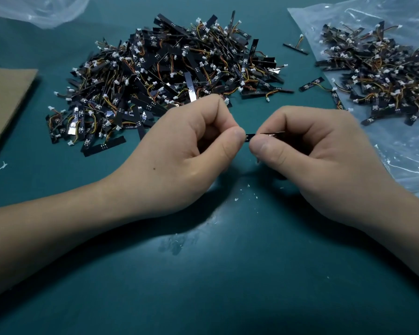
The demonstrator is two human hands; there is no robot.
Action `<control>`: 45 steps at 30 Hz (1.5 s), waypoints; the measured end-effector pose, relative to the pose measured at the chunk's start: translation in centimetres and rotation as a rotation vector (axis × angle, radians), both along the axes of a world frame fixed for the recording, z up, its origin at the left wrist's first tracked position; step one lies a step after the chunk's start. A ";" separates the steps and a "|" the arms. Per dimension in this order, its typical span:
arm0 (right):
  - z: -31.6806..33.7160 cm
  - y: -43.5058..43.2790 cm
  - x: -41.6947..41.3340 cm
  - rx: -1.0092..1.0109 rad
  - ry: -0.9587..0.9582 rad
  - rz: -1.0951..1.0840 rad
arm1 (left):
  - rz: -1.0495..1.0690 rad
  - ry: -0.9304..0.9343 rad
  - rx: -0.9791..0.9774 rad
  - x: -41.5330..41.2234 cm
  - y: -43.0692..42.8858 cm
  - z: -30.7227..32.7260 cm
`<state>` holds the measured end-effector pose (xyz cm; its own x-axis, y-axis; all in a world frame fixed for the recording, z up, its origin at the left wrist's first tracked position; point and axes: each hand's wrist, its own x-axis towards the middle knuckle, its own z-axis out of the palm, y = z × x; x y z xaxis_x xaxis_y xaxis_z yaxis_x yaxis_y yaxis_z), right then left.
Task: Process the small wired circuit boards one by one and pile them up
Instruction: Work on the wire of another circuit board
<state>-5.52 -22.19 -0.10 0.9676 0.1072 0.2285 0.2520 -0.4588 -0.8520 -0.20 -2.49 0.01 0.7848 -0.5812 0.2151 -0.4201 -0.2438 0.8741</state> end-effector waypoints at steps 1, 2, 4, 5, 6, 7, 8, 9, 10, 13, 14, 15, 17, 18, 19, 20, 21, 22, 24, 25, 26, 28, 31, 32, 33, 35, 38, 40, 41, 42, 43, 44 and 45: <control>0.0 0.0 0.0 -0.012 -0.005 -0.004 | 0.001 0.002 0.010 0.0 0.0 0.0; -0.1 0.0 0.0 -0.026 -0.009 -0.008 | 0.002 0.002 0.017 0.0 0.0 0.0; -0.1 0.0 -0.1 -0.042 -0.012 -0.015 | 0.004 -0.001 0.028 0.0 0.0 0.0; 0.0 0.0 0.0 -0.038 -0.011 -0.017 | 0.001 0.000 0.027 0.0 0.0 0.0; 0.0 0.0 0.0 -0.025 -0.009 -0.020 | -0.004 0.006 0.022 0.0 0.0 0.0; 0.0 0.0 0.0 -0.010 -0.008 -0.023 | -0.013 0.016 0.016 0.0 0.0 0.1; 0.0 -0.1 0.1 0.003 -0.009 -0.024 | -0.023 0.025 0.015 0.0 0.1 0.1; 0.0 -0.1 0.1 0.013 -0.012 -0.020 | -0.032 0.026 0.021 0.0 0.1 0.1; 0.0 -0.1 0.0 0.021 -0.015 -0.015 | -0.037 0.020 0.033 0.0 0.1 0.1; 0.0 -0.2 0.0 0.047 -0.016 -0.003 | -0.039 0.020 0.052 -0.1 0.0 0.2; 0.0 -0.2 0.0 0.057 -0.013 -0.004 | -0.042 0.023 0.051 -0.1 0.0 0.3; 0.0 -0.2 0.1 0.065 -0.012 -0.007 | -0.051 0.020 0.051 0.0 0.0 0.4; 0.0 -0.2 0.1 0.071 -0.017 -0.011 | -0.087 0.001 0.066 -0.1 0.0 0.5; 0.0 -0.1 0.1 0.071 -0.017 -0.007 | -0.105 -0.006 0.075 -0.1 0.0 0.6; 0.0 -0.1 0.1 0.069 -0.014 0.001 | -0.116 -0.005 0.078 -0.1 0.0 0.6; 0.1 -0.1 0.1 0.064 -0.010 0.009 | -0.118 -0.001 0.075 -0.1 0.0 0.5; 0.1 -0.1 0.1 0.062 -0.003 0.016 | -0.117 0.005 0.068 0.0 0.0 0.5; 0.1 -0.1 0.1 0.072 0.010 0.019 | -0.113 0.014 0.060 0.1 0.0 0.4; 0.2 -0.2 0.2 0.118 0.041 0.012 | -0.108 0.034 0.043 0.2 0.1 0.4; 0.2 -0.2 0.2 0.124 0.048 0.008 | -0.108 0.040 0.037 0.3 0.2 0.4; 0.2 -0.2 0.2 0.112 0.047 0.004 | -0.108 0.042 0.034 0.3 0.2 0.5; 0.2 -0.2 0.2 0.075 0.033 0.006 | -0.109 0.033 0.039 0.3 0.3 0.5; 0.2 -0.1 0.1 0.046 0.010 -0.002 | -0.096 0.009 0.065 0.3 0.2 0.5; 0.2 -0.1 0.1 0.041 0.006 -0.006 | -0.092 0.005 0.068 0.3 0.2 0.5; 0.2 -0.1 0.1 0.040 0.003 -0.008 | -0.089 0.006 0.065 0.3 0.2 0.5; 0.2 -0.1 0.1 0.048 -0.004 -0.011 | -0.087 0.016 0.045 0.3 0.2 0.5; 0.2 -0.1 0.2 0.053 -0.016 -0.015 | -0.097 0.014 0.021 0.3 0.2 0.5; 0.1 -0.2 0.3 0.052 -0.019 -0.013 | -0.083 0.005 0.026 0.4 0.1 0.4; 0.1 -0.2 0.3 0.051 -0.019 -0.011 | -0.071 -0.002 0.030 0.4 0.1 0.4; 0.1 -0.2 0.2 0.048 -0.018 -0.009 | -0.060 -0.009 0.032 0.3 0.1 0.4; 0.1 -0.2 0.2 0.043 -0.016 -0.007 | -0.052 -0.017 0.032 0.3 0.1 0.4; 0.1 -0.1 0.2 0.039 -0.011 -0.005 | -0.046 -0.030 0.035 0.3 0.1 0.4; 0.1 -0.1 0.2 0.038 0.001 0.001 | -0.042 -0.048 0.040 0.2 0.2 0.5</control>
<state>-5.35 -22.30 0.02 0.9677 0.0992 0.2317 0.2517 -0.4261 -0.8690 0.04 -2.30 0.49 0.7492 -0.6219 0.2279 -0.4717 -0.2595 0.8427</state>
